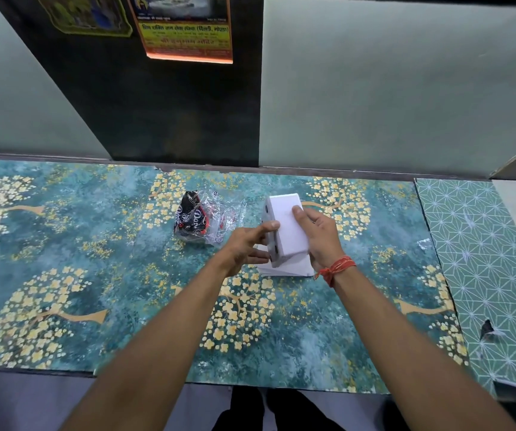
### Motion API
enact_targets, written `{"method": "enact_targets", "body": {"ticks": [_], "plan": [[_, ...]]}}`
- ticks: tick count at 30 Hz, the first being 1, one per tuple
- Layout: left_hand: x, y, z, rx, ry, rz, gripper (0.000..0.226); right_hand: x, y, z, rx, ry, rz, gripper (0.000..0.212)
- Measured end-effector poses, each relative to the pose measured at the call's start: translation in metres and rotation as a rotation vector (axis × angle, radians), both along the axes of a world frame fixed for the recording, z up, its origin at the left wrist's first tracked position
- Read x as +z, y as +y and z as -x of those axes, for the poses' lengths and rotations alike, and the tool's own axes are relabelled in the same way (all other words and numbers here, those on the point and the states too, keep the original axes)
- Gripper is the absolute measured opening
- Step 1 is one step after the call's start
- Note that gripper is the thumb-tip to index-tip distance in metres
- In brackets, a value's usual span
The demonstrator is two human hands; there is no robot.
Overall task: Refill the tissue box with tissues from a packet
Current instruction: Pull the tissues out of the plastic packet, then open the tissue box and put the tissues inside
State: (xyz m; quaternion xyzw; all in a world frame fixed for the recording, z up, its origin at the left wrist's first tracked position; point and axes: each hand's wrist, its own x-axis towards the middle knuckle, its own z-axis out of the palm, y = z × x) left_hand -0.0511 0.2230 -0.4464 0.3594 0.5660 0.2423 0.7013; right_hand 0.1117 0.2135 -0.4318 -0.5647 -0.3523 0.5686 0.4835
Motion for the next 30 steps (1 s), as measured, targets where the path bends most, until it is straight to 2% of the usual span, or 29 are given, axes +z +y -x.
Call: {"method": "enact_targets", "body": {"ticks": [2,5,7,10,12,14,16,18,20,24,26,28,30], "plan": [[0.002,-0.001,0.005,0.012,-0.014,0.014,0.084,-0.001,-0.001,-0.001,-0.052,0.030,0.047,0.015],[0.002,0.000,0.018,0.101,-0.126,0.079,0.078,-0.005,-0.002,-0.017,-0.201,0.173,0.169,0.023],[0.003,0.000,0.023,0.113,-0.154,0.084,0.075,-0.006,-0.001,-0.024,-0.199,0.214,0.195,0.025],[0.003,0.002,0.023,0.181,-0.064,0.040,0.059,-0.010,0.000,-0.028,-0.218,0.230,0.187,0.026],[-0.006,0.008,0.025,0.282,0.160,-0.007,0.060,-0.013,0.001,-0.034,-0.284,0.241,0.184,0.029],[-0.016,0.012,0.029,0.331,0.536,-0.049,0.086,-0.019,0.000,-0.042,-0.348,0.244,0.192,0.033],[-0.024,0.010,0.034,0.285,0.880,-0.043,0.108,-0.024,-0.002,-0.048,-0.378,0.279,0.197,0.033],[-0.028,0.006,0.037,0.222,1.031,-0.034,0.115,-0.030,-0.004,-0.051,-0.400,0.310,0.229,0.032],[-0.036,0.002,0.040,0.147,1.104,-0.009,0.120,-0.036,-0.005,-0.053,-0.409,0.339,0.251,0.031],[-0.052,-0.004,0.040,0.067,1.210,0.031,0.119,-0.041,-0.005,-0.059,-0.410,0.409,0.260,0.030],[-0.051,-0.009,0.026,0.094,1.220,-0.150,0.100,-0.040,-0.004,-0.063,-0.426,0.431,0.263,0.027],[-0.047,-0.012,0.002,0.068,1.104,-0.317,0.078,-0.040,-0.005,-0.068,-0.439,0.433,0.270,0.026],[-0.050,-0.011,-0.027,-0.041,0.943,-0.254,0.074,-0.040,-0.005,-0.071,-0.447,0.432,0.275,0.025]]}}
